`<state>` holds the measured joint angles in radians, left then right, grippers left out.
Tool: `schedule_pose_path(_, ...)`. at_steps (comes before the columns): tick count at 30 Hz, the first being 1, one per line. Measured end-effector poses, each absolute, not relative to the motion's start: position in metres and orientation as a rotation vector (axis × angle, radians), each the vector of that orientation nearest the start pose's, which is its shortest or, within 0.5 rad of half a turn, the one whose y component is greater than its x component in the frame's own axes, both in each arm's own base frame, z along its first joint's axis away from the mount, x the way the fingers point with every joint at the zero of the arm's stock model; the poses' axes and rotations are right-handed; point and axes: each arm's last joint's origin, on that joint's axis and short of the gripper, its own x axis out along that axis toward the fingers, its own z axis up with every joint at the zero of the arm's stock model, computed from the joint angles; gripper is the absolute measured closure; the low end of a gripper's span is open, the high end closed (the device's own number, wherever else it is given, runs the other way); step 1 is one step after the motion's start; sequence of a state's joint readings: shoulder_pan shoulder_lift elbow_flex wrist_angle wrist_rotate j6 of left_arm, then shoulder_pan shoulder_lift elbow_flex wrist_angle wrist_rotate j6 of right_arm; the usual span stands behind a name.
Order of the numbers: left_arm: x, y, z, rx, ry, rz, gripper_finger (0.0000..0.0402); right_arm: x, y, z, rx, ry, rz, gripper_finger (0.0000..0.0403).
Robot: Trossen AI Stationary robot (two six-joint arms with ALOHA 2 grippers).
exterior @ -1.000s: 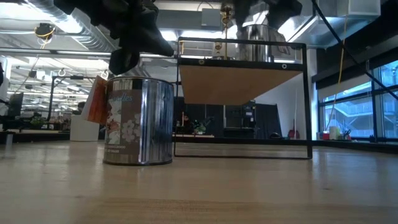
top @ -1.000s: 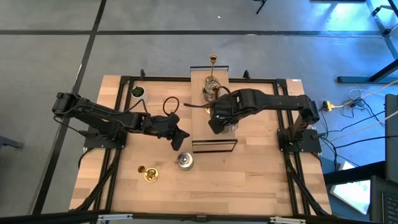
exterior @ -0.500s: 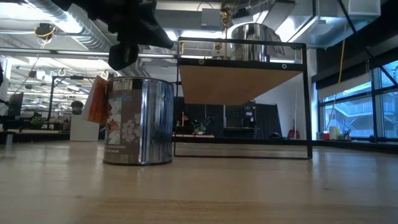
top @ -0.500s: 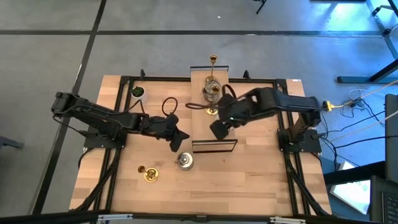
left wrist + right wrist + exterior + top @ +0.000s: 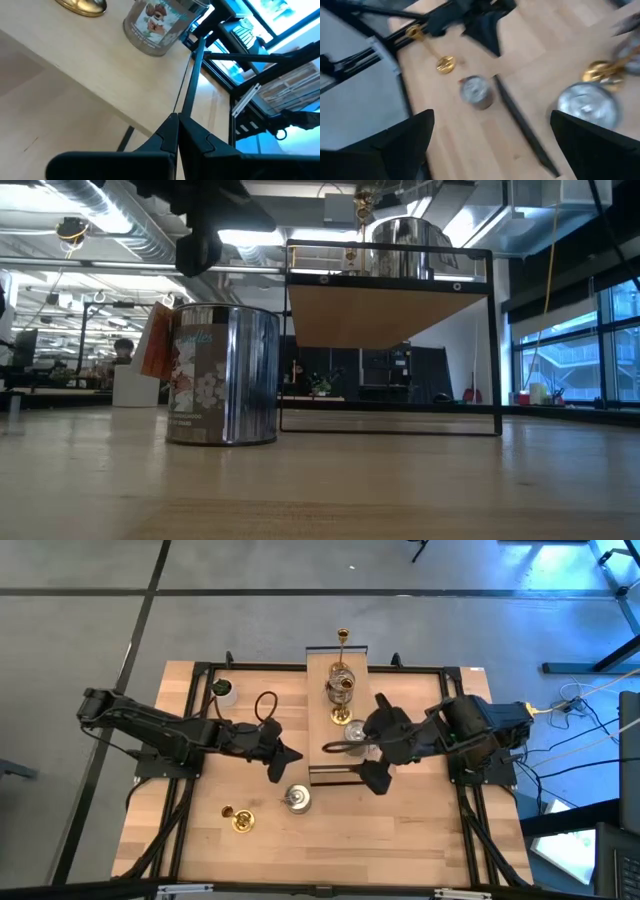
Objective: Pick & Place candle stick holders
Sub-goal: Put the right silver scented candle on the shelf
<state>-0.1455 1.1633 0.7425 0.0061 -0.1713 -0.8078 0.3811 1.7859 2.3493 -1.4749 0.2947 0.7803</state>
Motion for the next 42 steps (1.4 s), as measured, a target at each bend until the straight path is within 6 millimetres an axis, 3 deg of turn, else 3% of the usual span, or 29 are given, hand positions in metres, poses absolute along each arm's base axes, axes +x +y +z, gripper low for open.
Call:
schedule_pose_path(13, 0.245, -0.032, 0.272, -0.788, 0.348, 0.098, 0.0400, 0.296, 0.114, 0.470, 0.518, 0.844, -0.107, 0.0003)
schedule_pose_path(26, 0.251, -0.022, 0.298, -0.649, 0.229, 0.044, 0.0400, 0.299, 0.115, 0.473, 0.532, 0.811, -0.091, 0.0003)
schedule_pose_path(42, 0.251, -0.022, 0.297, -0.652, 0.237, 0.043, 0.0400, 0.299, 0.115, 0.473, 0.532, 0.811, -0.091, 0.0003)
